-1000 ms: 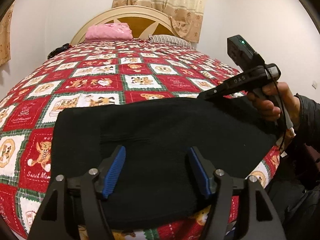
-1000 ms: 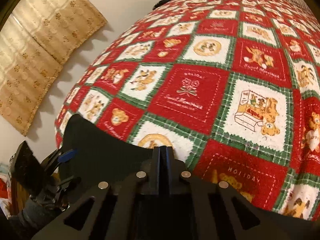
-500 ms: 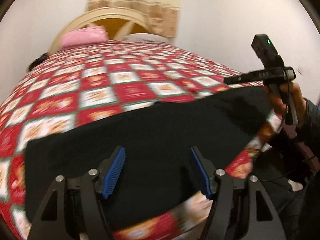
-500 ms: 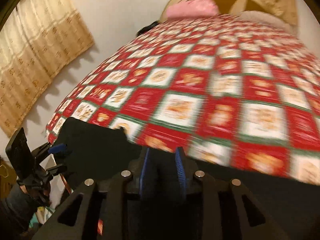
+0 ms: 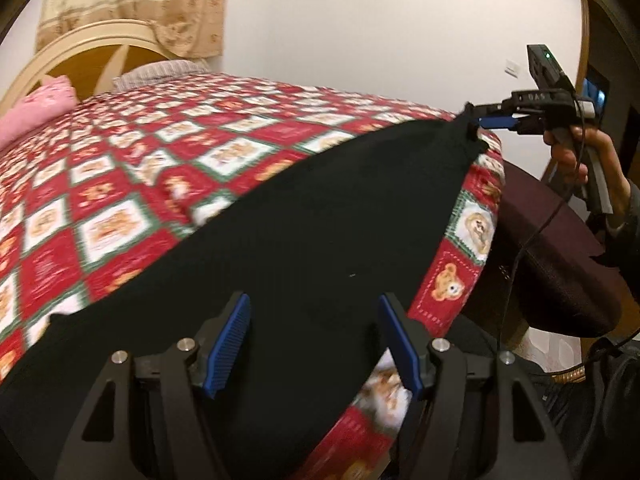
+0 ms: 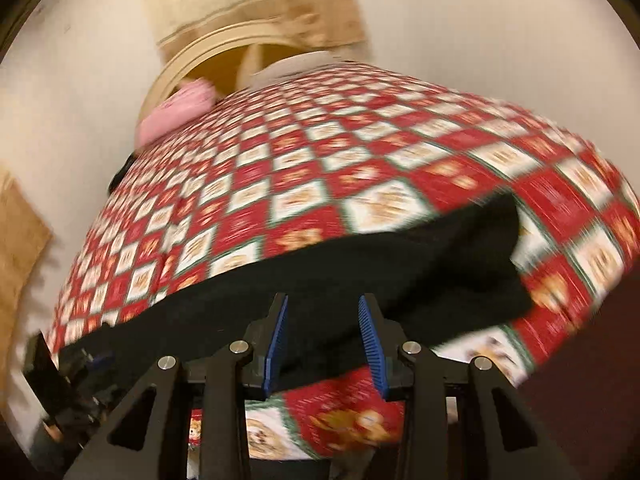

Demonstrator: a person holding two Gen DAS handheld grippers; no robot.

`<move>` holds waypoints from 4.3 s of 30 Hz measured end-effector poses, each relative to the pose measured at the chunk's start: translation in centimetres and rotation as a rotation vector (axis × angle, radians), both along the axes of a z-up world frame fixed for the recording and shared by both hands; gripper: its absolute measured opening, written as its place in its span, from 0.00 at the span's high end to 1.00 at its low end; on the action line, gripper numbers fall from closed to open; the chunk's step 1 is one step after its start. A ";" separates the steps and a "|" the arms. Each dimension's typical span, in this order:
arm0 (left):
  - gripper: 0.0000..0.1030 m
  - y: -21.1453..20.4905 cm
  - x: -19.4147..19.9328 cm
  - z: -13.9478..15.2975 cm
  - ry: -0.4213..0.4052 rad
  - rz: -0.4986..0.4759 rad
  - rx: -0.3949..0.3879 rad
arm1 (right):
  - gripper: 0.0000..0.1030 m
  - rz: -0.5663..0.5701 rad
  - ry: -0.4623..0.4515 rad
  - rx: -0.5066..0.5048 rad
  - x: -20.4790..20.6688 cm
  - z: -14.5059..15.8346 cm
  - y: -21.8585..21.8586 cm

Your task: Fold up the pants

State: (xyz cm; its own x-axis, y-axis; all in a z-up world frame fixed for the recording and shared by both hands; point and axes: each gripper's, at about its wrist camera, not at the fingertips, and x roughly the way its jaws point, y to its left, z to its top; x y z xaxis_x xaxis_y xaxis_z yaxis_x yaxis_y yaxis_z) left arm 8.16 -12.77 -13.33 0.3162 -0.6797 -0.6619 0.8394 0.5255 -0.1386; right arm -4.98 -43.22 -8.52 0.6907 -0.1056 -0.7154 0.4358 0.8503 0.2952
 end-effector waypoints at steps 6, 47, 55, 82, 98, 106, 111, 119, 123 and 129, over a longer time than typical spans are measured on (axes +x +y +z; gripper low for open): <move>0.33 -1.5 0.1 -1.3 0.029 -0.014 0.028 | 0.45 -0.077 -0.015 0.063 -1.6 -0.6 -1.5; 0.33 -0.7 1.8 -2.4 0.168 -0.054 -0.058 | 0.97 -0.262 -0.151 0.216 -3.6 -3.0 -9.5; 0.33 -1.1 0.1 -0.9 0.050 -0.045 -0.017 | 0.97 -0.336 -0.160 0.232 -6.2 -4.5 -11.7; 0.57 -1.4 1.7 -1.5 0.173 -0.125 -0.085 | 0.97 -0.257 -0.078 0.156 -3.8 -5.5 -9.0; 0.27 -1.6 -1.1 -2.1 0.134 -0.163 -0.036 | 0.60 -0.199 -0.217 -0.048 -2.3 0.1 -8.4; 0.27 -0.5 -1.6 -0.7 0.087 -0.130 -0.062 | 0.59 -0.113 -0.006 -0.012 3.1 -4.2 -7.2; 0.18 -1.4 -1.8 1.1 0.054 -0.156 -0.153 | 0.59 0.011 -0.043 -0.007 2.4 -3.2 -3.4; 0.15 -4.8 -3.3 -1.9 0.143 -0.245 -0.106 | 0.53 0.337 -0.058 -0.037 4.5 -3.9 7.1; 0.15 -4.6 -3.6 -1.6 0.142 -0.241 -0.091 | 0.50 0.385 0.056 -0.122 5.4 -7.2 9.9; 0.15 -1.7 -3.1 0.6 0.048 -0.130 -0.102 | 0.50 0.375 0.005 -0.125 4.1 -6.2 9.4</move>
State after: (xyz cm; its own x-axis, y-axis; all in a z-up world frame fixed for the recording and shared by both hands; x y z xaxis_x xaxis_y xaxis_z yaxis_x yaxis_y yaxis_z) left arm 5.06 -14.46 -12.71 0.1910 -0.7769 -0.6000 0.8903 0.3945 -0.2274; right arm -0.86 -33.80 -14.75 0.6943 0.0670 -0.7166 0.0890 0.9800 0.1778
